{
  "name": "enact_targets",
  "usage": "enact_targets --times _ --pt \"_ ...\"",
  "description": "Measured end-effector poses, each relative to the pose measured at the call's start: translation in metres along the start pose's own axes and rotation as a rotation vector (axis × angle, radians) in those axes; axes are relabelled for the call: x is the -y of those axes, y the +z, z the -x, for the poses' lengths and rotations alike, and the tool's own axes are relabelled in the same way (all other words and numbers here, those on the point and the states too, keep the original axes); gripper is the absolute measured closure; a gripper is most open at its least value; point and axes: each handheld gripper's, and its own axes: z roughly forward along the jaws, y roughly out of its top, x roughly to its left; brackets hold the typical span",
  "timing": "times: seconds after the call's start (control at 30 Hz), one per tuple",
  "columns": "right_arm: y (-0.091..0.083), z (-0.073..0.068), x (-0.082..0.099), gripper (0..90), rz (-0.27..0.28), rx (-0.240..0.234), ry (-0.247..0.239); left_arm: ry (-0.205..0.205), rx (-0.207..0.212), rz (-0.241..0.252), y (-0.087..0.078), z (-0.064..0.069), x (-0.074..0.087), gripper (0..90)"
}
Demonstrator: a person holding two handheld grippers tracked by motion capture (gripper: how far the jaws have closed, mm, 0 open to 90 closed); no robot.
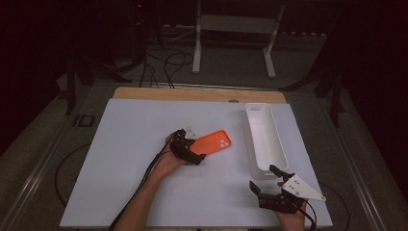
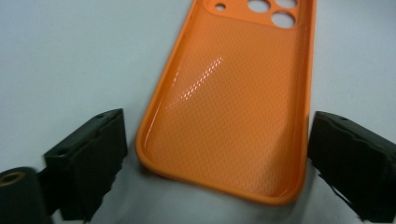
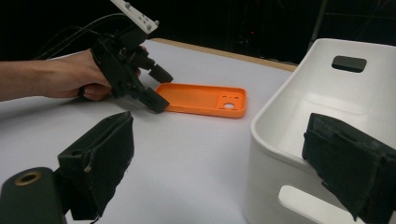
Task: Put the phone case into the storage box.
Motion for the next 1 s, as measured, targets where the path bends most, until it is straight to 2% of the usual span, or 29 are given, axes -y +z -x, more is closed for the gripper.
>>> enact_targets --times 0.07,0.13,0.27,0.47,0.73,1.0 --pt "0.0 0.0 0.0 9.0 0.0 0.0 0.0 0.007 0.007 0.003 -0.001 0.001 0.0 11.1" --pt "0.0 0.0 0.0 9.0 -0.001 0.0 0.003 0.02 -0.004 -0.003 -0.002 0.003 -0.001 13.1" --pt "0.0 0.0 0.0 9.0 -0.001 0.001 0.003 0.01 -0.006 -0.009 -0.003 0.003 -0.001 13.3" --pt "-0.002 0.001 0.0 9.0 0.004 0.005 0.008 0.003 -0.018 -0.046 -0.011 0.006 0.003 14.1" --pt "-0.002 0.003 0.0 9.0 0.003 0.007 0.01 -0.033 -0.044 -0.046 -0.039 0.008 0.033 14.4" --pt "0.0 0.005 -0.001 9.0 0.004 0.01 0.012 -0.043 -0.059 -0.041 -0.069 0.014 0.065 14.7"
